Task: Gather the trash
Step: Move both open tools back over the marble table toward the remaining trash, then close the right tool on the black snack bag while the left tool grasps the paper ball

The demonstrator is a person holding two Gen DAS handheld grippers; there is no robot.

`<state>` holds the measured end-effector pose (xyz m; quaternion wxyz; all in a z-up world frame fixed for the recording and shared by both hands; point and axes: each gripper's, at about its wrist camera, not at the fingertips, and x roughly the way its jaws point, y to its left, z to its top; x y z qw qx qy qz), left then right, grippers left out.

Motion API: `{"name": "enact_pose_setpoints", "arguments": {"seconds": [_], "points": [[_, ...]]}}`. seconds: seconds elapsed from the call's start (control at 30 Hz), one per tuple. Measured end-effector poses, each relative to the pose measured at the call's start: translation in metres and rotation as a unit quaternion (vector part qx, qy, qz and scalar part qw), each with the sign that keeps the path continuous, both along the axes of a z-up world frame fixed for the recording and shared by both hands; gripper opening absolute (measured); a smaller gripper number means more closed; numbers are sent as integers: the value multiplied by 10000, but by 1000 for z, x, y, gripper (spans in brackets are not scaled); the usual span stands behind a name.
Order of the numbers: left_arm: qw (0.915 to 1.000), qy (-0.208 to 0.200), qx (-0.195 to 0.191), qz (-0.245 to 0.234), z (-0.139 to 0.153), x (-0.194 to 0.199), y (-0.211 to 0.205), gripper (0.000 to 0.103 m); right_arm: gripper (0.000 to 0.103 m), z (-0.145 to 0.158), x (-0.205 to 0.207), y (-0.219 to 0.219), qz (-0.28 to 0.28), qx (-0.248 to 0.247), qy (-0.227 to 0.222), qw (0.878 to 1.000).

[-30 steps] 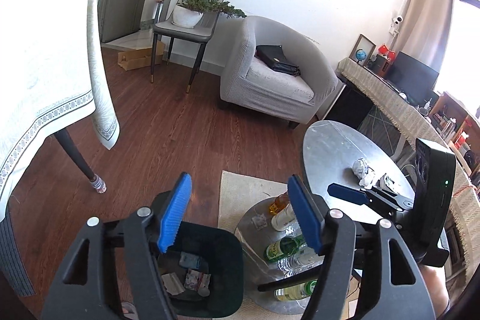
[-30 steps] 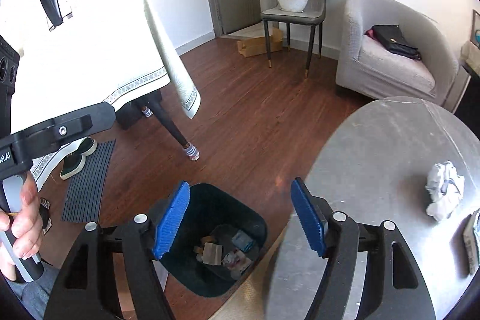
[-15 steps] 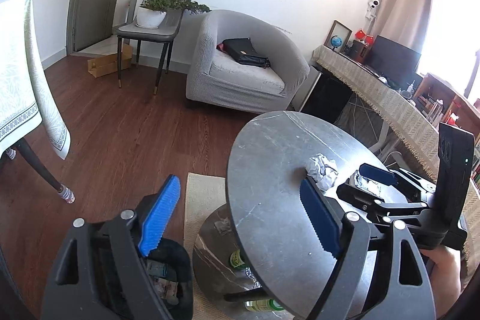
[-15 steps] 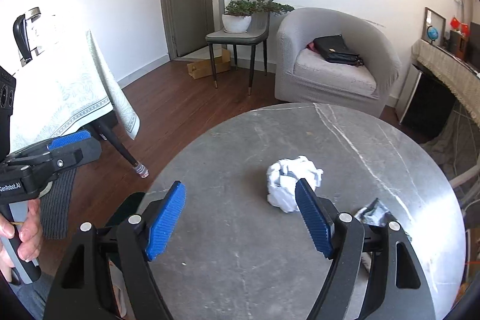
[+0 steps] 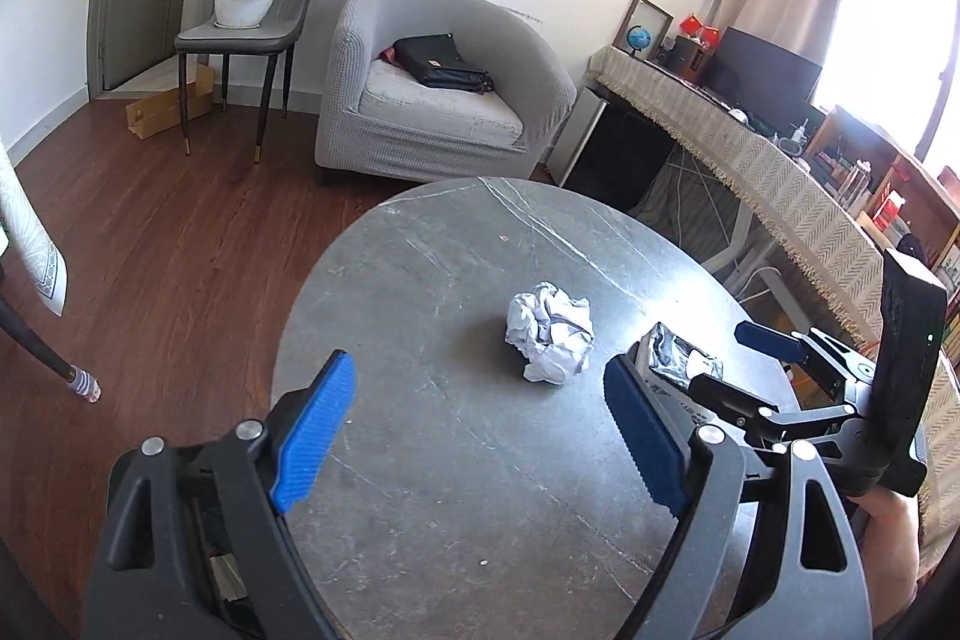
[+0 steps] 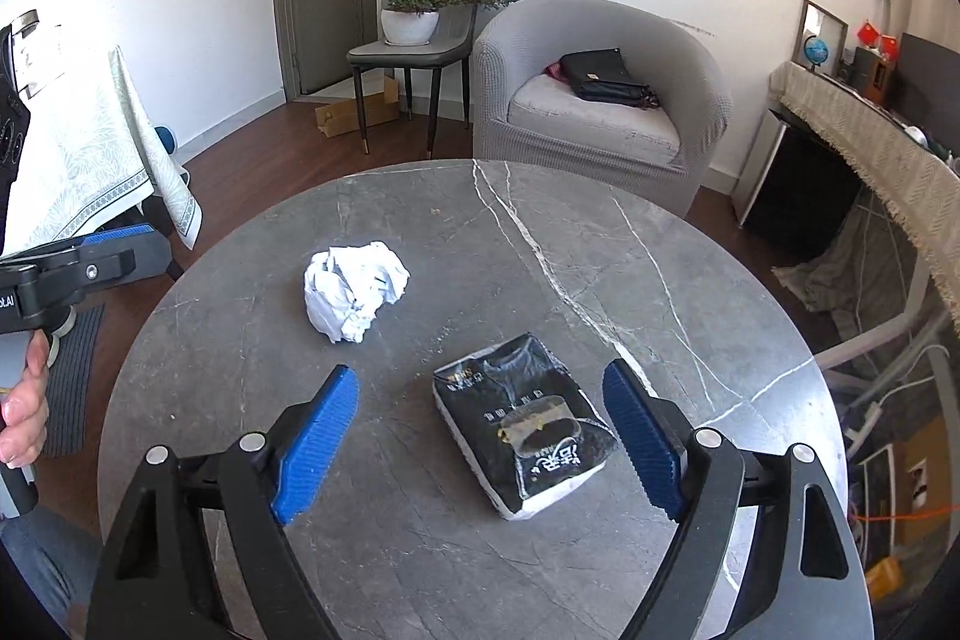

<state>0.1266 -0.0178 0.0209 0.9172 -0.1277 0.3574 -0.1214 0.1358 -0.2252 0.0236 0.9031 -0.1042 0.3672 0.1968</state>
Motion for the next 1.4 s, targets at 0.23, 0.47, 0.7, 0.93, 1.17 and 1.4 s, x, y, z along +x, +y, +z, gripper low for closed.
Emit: {"name": "enact_pose_setpoints", "arguments": {"seconds": [0.23,0.47,0.7,0.93,1.17,1.4], "points": [[9983,283,90,-493,-9,18,-37,87,85,-8,9,-23,199,225,223,9993],[9951,592,476,-626,-22,48,-64,87,85,-22,15,-31,241,194,499,9983],[9945,715,557,-520,-29,66,-68,84,85,-29,22,-31,272,265,712,9967],[9943,869,432,-451,-34,81,-67,59,85,-29,24,-24,319,152,657,9972],[9942,756,499,-572,-34,79,-67,50,80,-37,27,-14,391,46,758,9963],[9973,439,380,-451,-20,51,-57,50,58,-33,23,-8,372,62,844,9957]]}}
